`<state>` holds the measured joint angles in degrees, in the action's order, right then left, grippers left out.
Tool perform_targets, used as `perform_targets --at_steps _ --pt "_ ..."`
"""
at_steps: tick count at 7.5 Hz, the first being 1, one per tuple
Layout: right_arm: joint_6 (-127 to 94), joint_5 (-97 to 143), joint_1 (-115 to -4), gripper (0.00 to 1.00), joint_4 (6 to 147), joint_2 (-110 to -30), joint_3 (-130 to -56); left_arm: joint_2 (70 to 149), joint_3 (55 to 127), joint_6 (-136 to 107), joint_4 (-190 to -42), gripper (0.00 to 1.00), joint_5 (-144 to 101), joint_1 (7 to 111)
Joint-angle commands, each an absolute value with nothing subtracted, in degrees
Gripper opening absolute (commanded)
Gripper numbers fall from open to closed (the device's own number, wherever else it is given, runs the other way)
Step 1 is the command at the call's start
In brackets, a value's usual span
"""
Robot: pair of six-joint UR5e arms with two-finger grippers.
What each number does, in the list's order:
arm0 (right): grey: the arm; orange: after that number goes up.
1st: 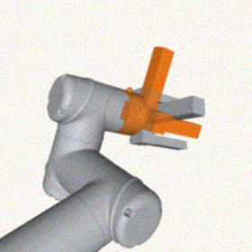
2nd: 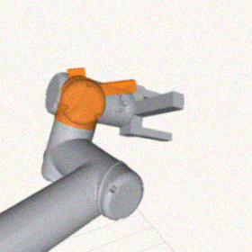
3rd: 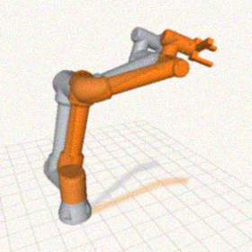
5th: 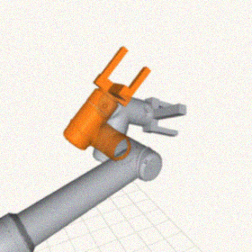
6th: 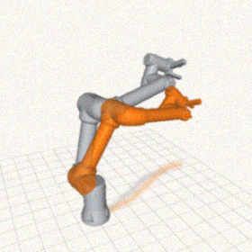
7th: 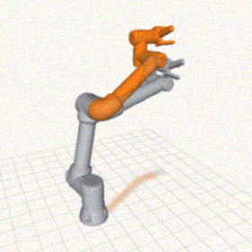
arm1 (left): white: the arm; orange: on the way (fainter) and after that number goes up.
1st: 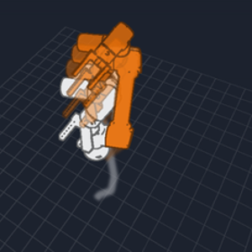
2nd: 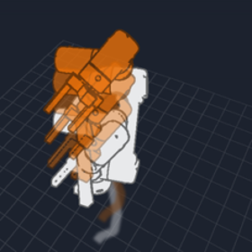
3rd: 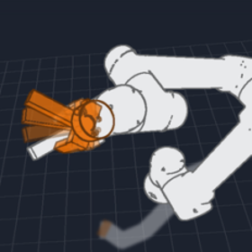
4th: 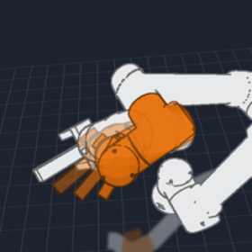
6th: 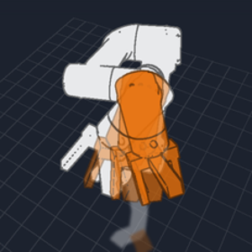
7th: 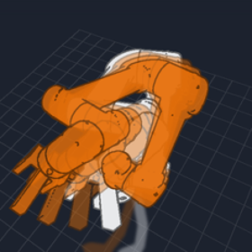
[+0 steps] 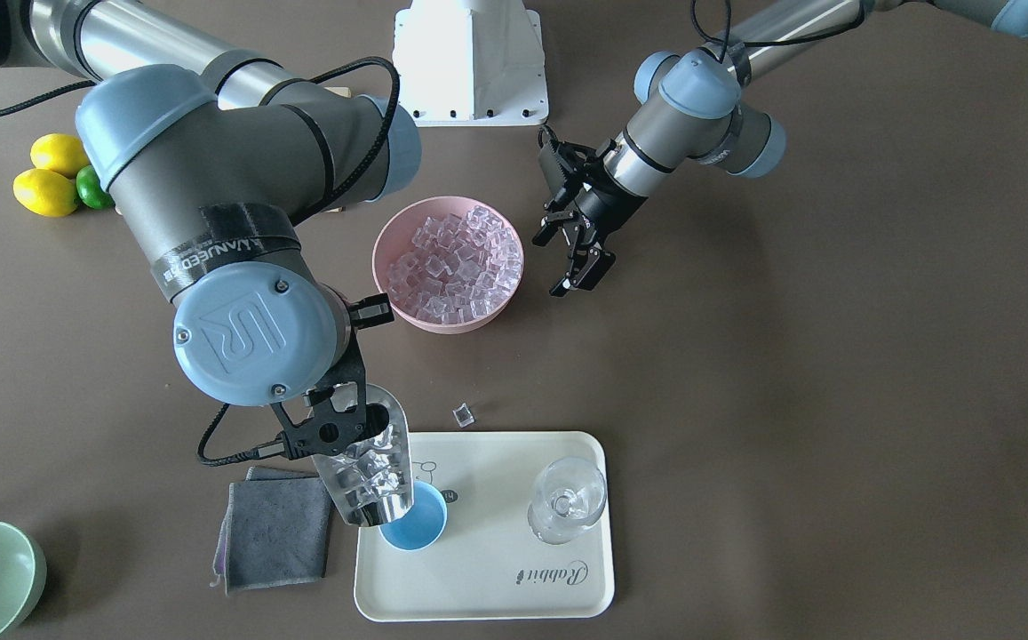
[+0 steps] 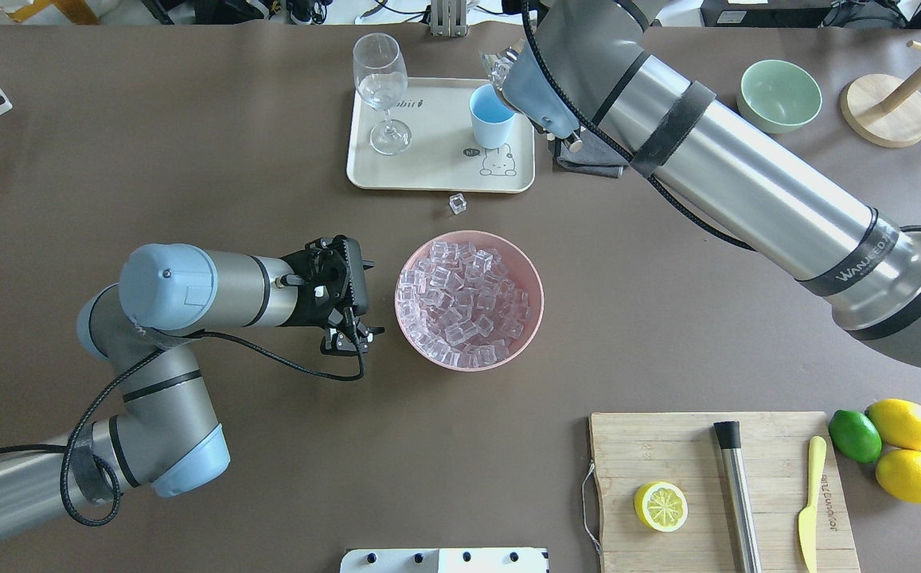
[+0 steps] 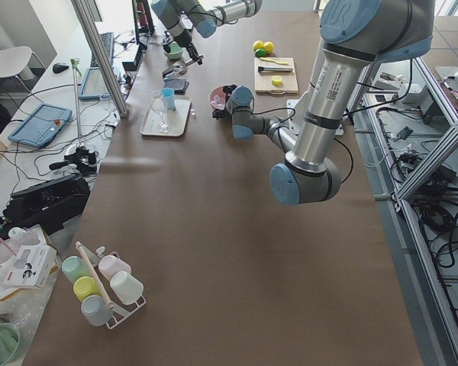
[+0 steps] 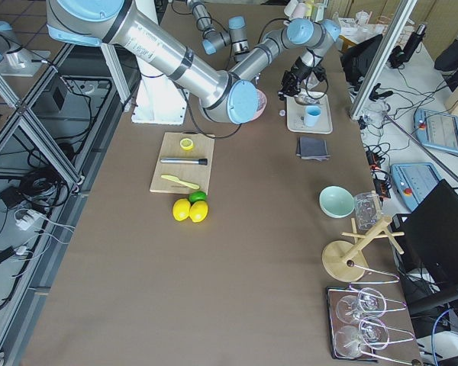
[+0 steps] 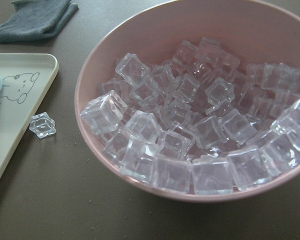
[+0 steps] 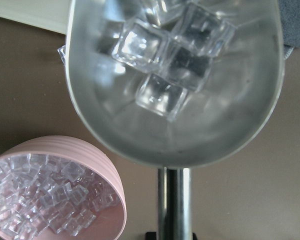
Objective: Put ice in cup with scoop
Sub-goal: 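Move the loaded scoop over the small blue cup on the tray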
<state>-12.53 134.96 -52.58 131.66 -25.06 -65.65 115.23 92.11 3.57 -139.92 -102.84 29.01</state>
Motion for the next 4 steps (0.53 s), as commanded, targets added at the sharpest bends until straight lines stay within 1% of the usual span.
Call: perform_targets --at_steps 1,4 --pt "-12.57 135.44 -51.95 0.00 138.67 -23.30 -64.69 115.22 92.11 3.78 -139.92 0.98 -103.01 29.00" --pt "-12.66 135.44 -50.36 0.00 140.80 -22.32 -64.95 115.22 92.11 4.13 -139.92 0.98 -103.10 29.00"
